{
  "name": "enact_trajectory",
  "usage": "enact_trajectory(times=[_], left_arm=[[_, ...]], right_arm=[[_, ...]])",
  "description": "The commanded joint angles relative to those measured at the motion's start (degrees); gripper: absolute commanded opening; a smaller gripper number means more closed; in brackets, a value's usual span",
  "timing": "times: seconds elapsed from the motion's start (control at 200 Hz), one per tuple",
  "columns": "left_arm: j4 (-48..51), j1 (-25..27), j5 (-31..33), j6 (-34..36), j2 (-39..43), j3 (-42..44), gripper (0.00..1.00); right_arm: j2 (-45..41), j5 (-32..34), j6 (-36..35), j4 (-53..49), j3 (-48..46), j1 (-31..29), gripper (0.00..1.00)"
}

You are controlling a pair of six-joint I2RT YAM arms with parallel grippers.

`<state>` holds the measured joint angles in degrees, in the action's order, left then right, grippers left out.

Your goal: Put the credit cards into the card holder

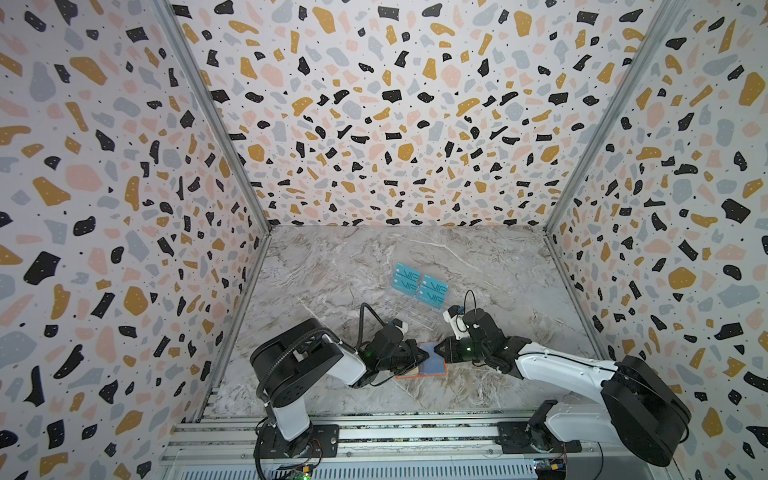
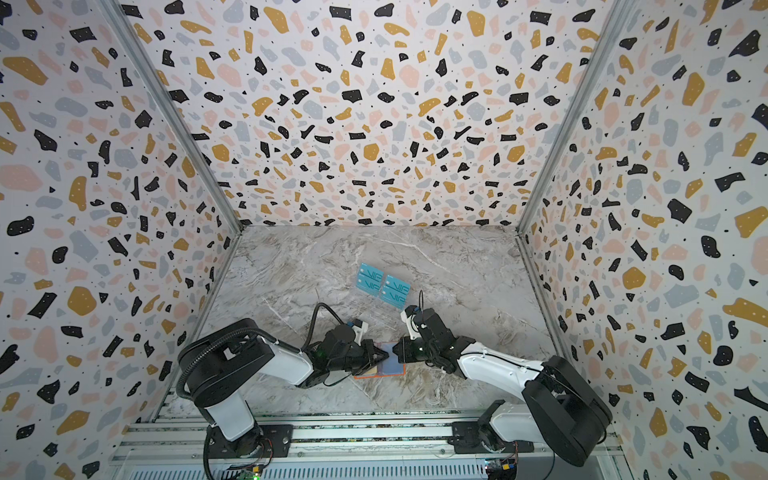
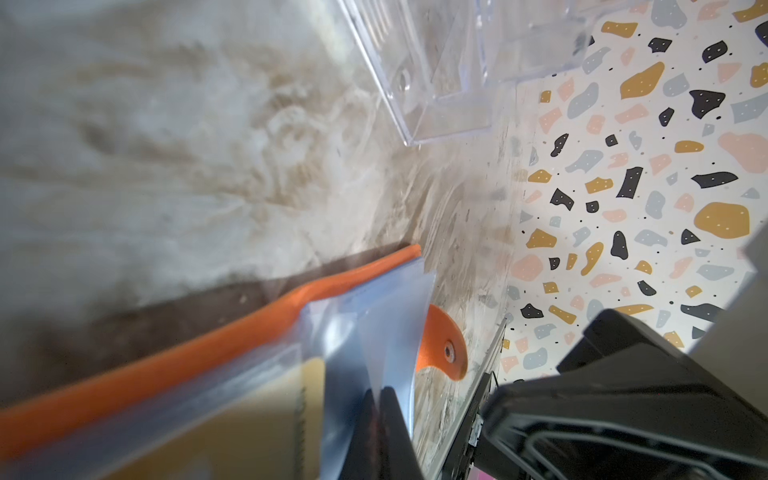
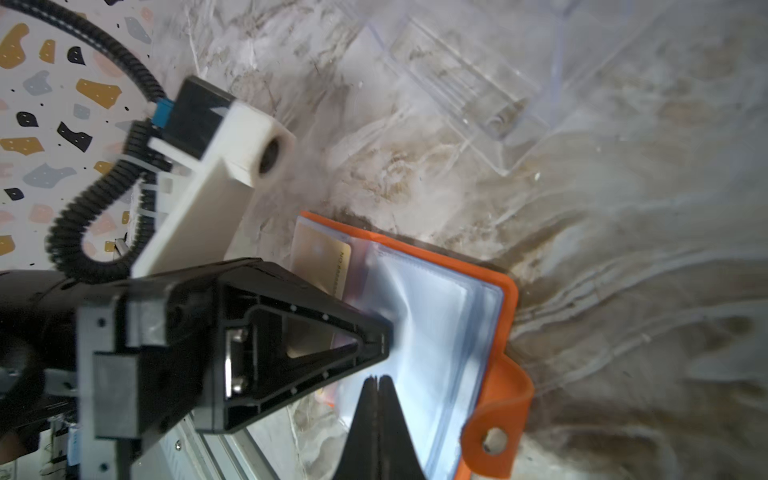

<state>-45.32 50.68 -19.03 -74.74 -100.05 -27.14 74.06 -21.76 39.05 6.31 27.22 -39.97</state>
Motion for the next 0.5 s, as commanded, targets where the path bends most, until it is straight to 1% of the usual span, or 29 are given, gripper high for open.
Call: enact_trajectory(times=[0.0,0.18,0.295,0.496], left_arm=[[-0.5,-0.4,0.4,0.9,2.7,0.6,0.00],[2.5,-0.4,0.7,2.8,5.1,1.1,0.00],[2.1,-0.5,0.1,3.1,5.5,1.5,0.00],[2.3,-0.4,-0.4,3.5,5.5,1.6,0.00]], right_arm=[[1.0,-3.6,0.3,1.7,-0.3,0.8,0.03],[0.1,-1.6,-0.7,-0.7,-0.4,3.0,0.03],[1.1,-2.2,-2.6,-2.2,0.1,4.5,0.03],[2.2,-3.0,-3.2,-1.5,-0.1,5.3,0.03]])
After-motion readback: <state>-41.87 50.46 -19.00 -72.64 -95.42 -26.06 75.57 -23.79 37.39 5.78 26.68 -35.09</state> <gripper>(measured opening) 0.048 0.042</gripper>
